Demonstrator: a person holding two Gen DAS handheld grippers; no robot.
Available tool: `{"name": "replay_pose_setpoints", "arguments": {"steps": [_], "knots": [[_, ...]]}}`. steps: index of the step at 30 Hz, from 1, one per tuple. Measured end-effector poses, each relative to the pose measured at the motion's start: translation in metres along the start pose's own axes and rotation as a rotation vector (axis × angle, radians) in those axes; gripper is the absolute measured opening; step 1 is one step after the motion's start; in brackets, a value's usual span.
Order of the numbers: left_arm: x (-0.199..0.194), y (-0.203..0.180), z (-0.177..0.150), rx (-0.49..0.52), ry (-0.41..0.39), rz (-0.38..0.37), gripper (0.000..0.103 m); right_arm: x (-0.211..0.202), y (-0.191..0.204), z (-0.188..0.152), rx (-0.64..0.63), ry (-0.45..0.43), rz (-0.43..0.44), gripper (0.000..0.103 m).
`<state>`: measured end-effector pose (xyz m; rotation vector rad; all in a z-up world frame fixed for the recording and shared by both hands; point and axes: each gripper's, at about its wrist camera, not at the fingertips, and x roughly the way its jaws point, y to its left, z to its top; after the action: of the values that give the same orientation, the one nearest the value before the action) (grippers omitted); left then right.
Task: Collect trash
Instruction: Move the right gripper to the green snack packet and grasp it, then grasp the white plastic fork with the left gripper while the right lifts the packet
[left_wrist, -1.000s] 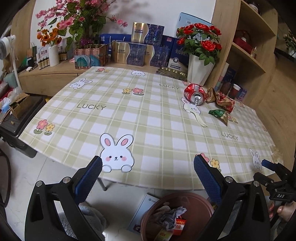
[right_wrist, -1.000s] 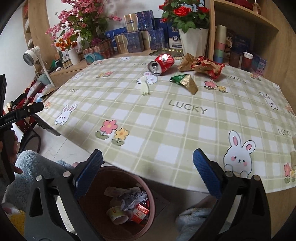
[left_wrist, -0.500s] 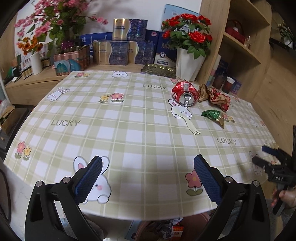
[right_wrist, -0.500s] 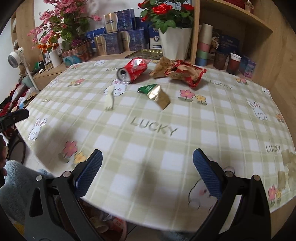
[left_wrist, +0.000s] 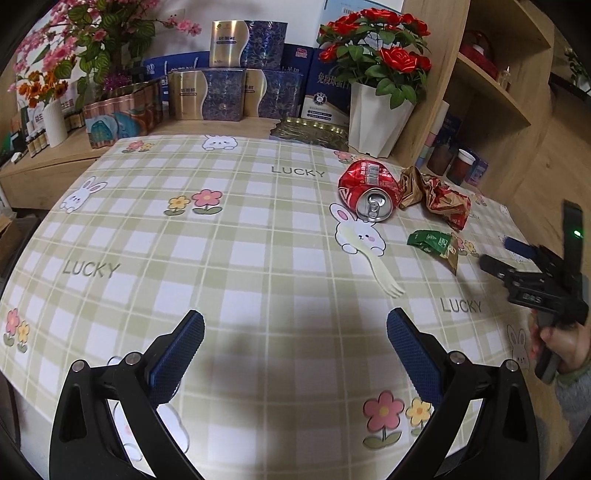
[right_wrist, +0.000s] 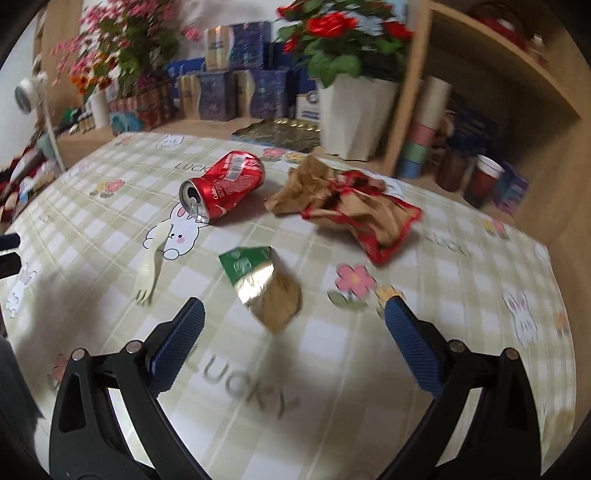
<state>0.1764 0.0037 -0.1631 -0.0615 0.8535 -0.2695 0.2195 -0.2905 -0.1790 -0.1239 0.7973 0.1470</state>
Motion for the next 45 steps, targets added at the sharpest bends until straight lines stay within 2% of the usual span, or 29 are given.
{"name": "replay_pose_setpoints", "arguments": {"steps": [6, 9, 11, 13, 14, 16, 20, 21, 25, 30, 33, 34, 35, 40, 45], "knots": [[0.021, -0.009, 0.009, -0.005, 0.025, -0.014, 0.097, 0.049, 0.022, 0.016, -0.149, 0.075, 0.033, 0.087], [0.033, -0.014, 0.015, -0.007, 0.035, -0.019, 0.095, 0.060, 0.025, 0.017, -0.153, 0.081, 0.050, 0.082], [0.041, -0.018, 0.019, -0.015, 0.048, -0.032, 0.088, 0.066, 0.023, 0.017, -0.122, 0.098, 0.079, 0.069], [0.050, -0.022, 0.023, -0.026, 0.061, -0.048, 0.084, 0.070, 0.020, 0.013, -0.086, 0.124, 0.105, 0.043], [0.055, -0.026, 0.026, -0.029, 0.062, -0.057, 0.082, 0.069, 0.018, 0.012, -0.071, 0.120, 0.099, 0.042], [0.062, -0.034, 0.029, -0.024, 0.060, -0.064, 0.076, 0.060, 0.009, 0.009, 0.014, 0.083, 0.120, 0.034], [0.082, -0.057, 0.033, 0.009, 0.074, -0.081, 0.060, 0.040, -0.005, 0.001, 0.166, 0.024, 0.135, 0.033], [0.087, -0.062, 0.034, 0.020, 0.075, -0.074, 0.059, 0.034, -0.007, -0.004, 0.206, 0.011, 0.133, 0.033], [0.109, -0.084, 0.035, 0.087, 0.080, 0.001, 0.050, 0.023, -0.014, -0.020, 0.308, -0.001, 0.134, 0.033], [0.135, -0.094, 0.038, 0.126, 0.108, 0.071, 0.044, 0.009, -0.018, -0.033, 0.366, -0.015, 0.150, 0.033], [0.140, -0.093, 0.039, 0.119, 0.101, 0.093, 0.036, 0.005, -0.019, -0.036, 0.379, -0.021, 0.157, 0.033], [0.139, -0.094, 0.038, 0.128, 0.094, 0.086, 0.023, 0.004, -0.019, -0.037, 0.380, -0.019, 0.157, 0.033], [0.138, -0.094, 0.037, 0.129, 0.095, 0.059, 0.016, 0.003, -0.018, -0.037, 0.378, -0.016, 0.154, 0.033], [0.126, -0.091, 0.031, 0.101, 0.106, -0.049, 0.014, -0.008, -0.009, -0.040, 0.350, -0.026, 0.145, 0.033], [0.096, -0.076, 0.027, 0.029, 0.085, -0.144, 0.014, -0.024, -0.003, -0.056, 0.394, -0.040, 0.166, 0.033]]}}
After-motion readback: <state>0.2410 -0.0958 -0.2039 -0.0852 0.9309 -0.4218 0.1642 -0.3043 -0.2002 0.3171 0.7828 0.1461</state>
